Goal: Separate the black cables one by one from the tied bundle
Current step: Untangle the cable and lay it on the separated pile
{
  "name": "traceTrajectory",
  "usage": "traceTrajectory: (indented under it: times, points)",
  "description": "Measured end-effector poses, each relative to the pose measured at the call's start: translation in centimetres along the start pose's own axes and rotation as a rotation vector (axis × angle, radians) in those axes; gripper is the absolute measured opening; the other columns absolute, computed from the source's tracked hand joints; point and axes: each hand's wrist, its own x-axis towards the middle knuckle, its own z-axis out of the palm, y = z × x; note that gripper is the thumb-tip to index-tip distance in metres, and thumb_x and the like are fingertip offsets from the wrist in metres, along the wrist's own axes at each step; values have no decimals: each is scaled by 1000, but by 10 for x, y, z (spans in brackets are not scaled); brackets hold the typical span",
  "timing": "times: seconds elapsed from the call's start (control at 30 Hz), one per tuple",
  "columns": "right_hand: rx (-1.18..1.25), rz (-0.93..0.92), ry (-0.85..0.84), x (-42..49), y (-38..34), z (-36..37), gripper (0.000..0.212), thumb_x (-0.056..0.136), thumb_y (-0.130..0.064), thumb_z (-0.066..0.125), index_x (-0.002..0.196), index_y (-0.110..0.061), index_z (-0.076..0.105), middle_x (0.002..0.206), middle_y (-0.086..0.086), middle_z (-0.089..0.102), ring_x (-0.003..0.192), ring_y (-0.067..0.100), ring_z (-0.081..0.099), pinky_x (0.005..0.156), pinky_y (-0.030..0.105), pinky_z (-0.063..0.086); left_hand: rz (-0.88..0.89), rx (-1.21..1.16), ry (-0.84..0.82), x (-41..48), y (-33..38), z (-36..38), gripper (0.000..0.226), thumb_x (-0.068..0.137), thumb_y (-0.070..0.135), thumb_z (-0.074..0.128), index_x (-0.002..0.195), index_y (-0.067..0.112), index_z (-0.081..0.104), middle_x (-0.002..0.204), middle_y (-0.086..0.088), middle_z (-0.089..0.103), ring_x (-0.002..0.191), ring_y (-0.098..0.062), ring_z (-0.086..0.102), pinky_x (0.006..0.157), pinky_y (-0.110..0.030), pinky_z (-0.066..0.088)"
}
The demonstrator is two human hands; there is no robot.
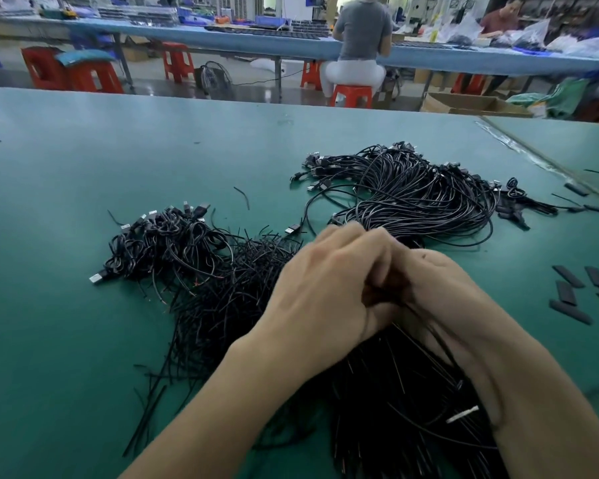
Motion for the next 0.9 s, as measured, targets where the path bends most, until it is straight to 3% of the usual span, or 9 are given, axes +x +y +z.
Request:
traceTrajectory:
  times: [0.1,0.2,0.3,0.43,0.57,0.67,0.77,0.83,0.9]
  points:
    - [-14,-79,-91,-5,-3,-1,10,91,-10,65,83,-9,70,79,7,69,71,13,65,68,25,55,-157,-102,35,1,-12,-2,54,58,39,87,82,32,40,85,15,48,77,-4,44,65,-28,42]
    - [-60,-60,-42,-12,-3,3,17,79,0,74,75,-17,76,76,9,73,70,18,65,63,26,54,-264,-181,-86,-1,-27,-3,72,54,41,91,109,42,46,111,22,52,105,4,49,87,-30,49]
    - [-241,-166,-147,-19,-12,4,19,81,4,74,80,-15,72,76,3,73,74,10,67,66,23,55,-301,-353,-244,-3,-38,-2,98,51,31,96,135,46,47,134,21,47,129,2,43,108,-38,43]
    - [-335,-292,-394,-35,-31,-2,22,84,-1,74,89,-22,68,84,3,72,80,10,68,76,21,53,-185,-83,-252,-9,-47,10,63,69,50,68,129,32,61,148,11,43,140,-10,33,115,-39,33]
    - [-250,-92,-731,-51,-45,-3,24,89,2,68,99,-19,68,86,7,72,82,13,70,76,19,52,-313,-202,34,-9,-55,17,34,95,42,52,110,20,74,131,11,58,123,3,47,109,-21,35]
    - [-497,21,-474,-47,-34,-9,32,90,4,60,89,-27,67,78,0,70,72,24,74,65,28,58,-356,-288,348,-5,-54,14,41,104,38,42,89,18,75,102,14,69,102,9,61,88,-4,39]
    - [-778,93,-102,-35,-21,-12,38,93,5,46,85,-28,62,75,3,70,60,28,71,55,40,60,-370,-475,563,-1,-48,12,52,105,46,37,64,22,58,67,6,68,75,-3,69,74,-15,51]
    - [-847,75,106,-27,-16,-13,37,94,2,44,83,-29,60,74,3,70,57,21,68,51,35,56,-287,-445,594,0,-36,8,48,102,47,45,61,21,44,54,1,51,51,-5,51,60,-31,53]
    - [-896,44,322,-21,-13,-17,35,94,-2,49,80,-31,60,81,1,70,65,19,66,56,29,52,-184,-331,598,0,-26,4,37,94,38,64,67,26,41,54,11,38,50,-5,36,50,-22,43]
